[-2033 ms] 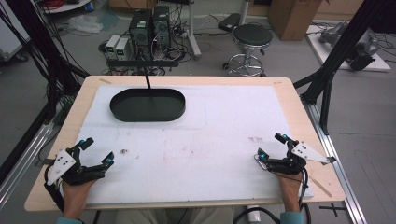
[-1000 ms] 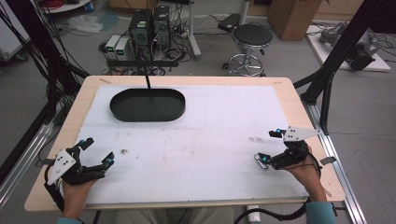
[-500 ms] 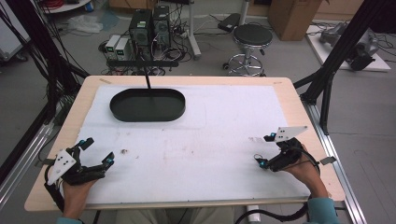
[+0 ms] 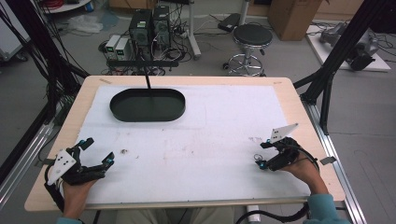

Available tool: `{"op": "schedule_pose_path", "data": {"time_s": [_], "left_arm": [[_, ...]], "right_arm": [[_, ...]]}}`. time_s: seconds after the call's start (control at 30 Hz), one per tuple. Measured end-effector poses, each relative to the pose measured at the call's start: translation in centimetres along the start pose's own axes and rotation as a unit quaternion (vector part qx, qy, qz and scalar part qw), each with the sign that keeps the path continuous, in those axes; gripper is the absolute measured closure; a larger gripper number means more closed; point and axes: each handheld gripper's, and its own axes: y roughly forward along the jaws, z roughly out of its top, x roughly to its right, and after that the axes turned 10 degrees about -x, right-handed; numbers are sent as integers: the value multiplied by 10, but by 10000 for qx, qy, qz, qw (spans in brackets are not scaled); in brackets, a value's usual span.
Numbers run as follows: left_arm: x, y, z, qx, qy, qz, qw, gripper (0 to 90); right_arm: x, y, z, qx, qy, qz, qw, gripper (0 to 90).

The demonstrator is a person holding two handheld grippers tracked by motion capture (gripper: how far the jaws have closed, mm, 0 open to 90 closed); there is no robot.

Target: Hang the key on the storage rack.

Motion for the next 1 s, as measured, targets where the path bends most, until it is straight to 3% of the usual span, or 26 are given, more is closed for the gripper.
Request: {"op": "schedule_pose_path", "data": {"time_s": [0.27,0.53,0.6,1.0], "left_arm": [[0,0,0,5,-3,-4,10000,64],[0,0,0,0,1,0,10000,64],[0,0,0,4,-3,-2,10000,64],[0,0,0,5,-1,-7,10000,64]], "right_arm": [[3,0,-2,-180,-8,164,9997,404],[3,1,-2,-342,-2,138,9993,528],[4,1,-2,-374,0,119,9992,611],[5,0,-3,-406,-30,74,9991,757]]}}
